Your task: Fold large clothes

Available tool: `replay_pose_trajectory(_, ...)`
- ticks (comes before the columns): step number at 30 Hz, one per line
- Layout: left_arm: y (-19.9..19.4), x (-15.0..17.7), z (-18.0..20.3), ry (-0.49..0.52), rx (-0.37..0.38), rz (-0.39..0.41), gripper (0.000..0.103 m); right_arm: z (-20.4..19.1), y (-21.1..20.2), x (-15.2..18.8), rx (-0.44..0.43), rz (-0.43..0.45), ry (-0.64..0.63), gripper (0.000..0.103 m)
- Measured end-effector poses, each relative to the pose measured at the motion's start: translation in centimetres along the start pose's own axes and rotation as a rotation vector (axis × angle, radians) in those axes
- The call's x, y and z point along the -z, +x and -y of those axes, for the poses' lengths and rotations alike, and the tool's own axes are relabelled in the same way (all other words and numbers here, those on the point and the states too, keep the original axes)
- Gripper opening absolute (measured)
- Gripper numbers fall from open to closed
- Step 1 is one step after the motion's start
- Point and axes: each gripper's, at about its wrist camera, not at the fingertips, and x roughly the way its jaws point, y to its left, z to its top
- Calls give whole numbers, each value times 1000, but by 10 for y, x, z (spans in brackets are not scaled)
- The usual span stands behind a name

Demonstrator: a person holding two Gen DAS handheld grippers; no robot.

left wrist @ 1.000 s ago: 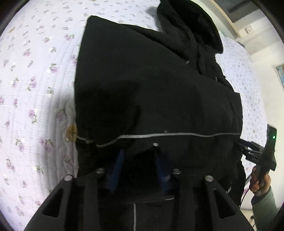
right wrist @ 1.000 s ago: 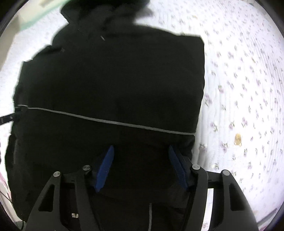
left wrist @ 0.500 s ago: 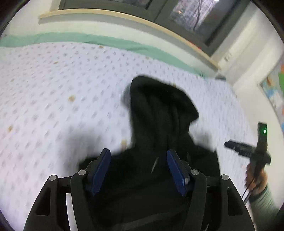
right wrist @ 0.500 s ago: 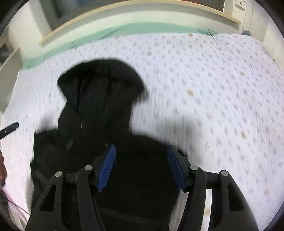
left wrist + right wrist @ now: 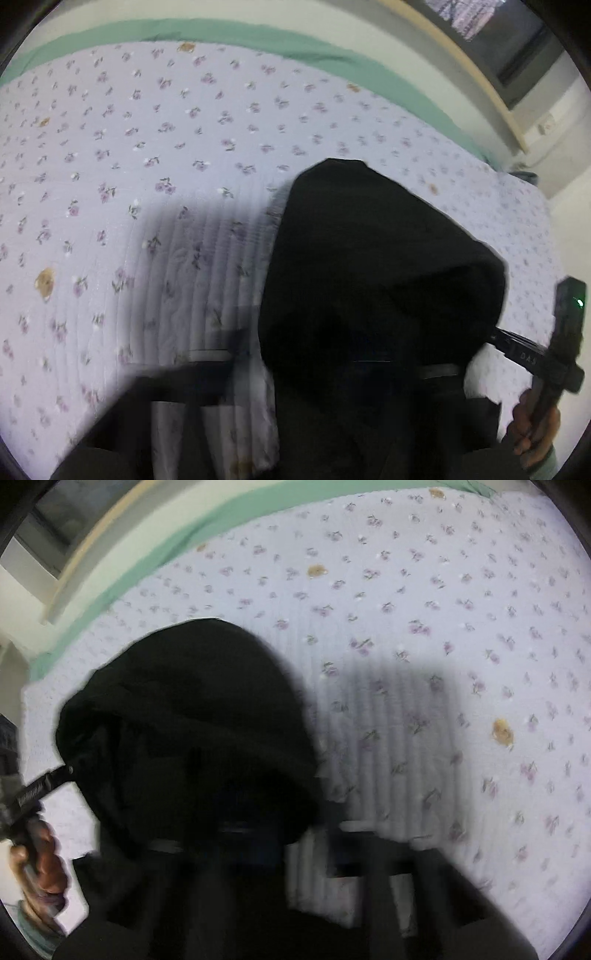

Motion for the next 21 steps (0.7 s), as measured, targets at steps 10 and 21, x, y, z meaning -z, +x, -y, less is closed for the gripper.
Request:
replay_pose_trajectory(10, 28, 42, -69, -134, 94, -89, 13, 24, 27, 36, 11, -28, -30, 7)
replay_pose_trajectory(21, -53, 63, -57, 76, 59, 39, 42, 36, -33, 57, -74, -18, -112, 47)
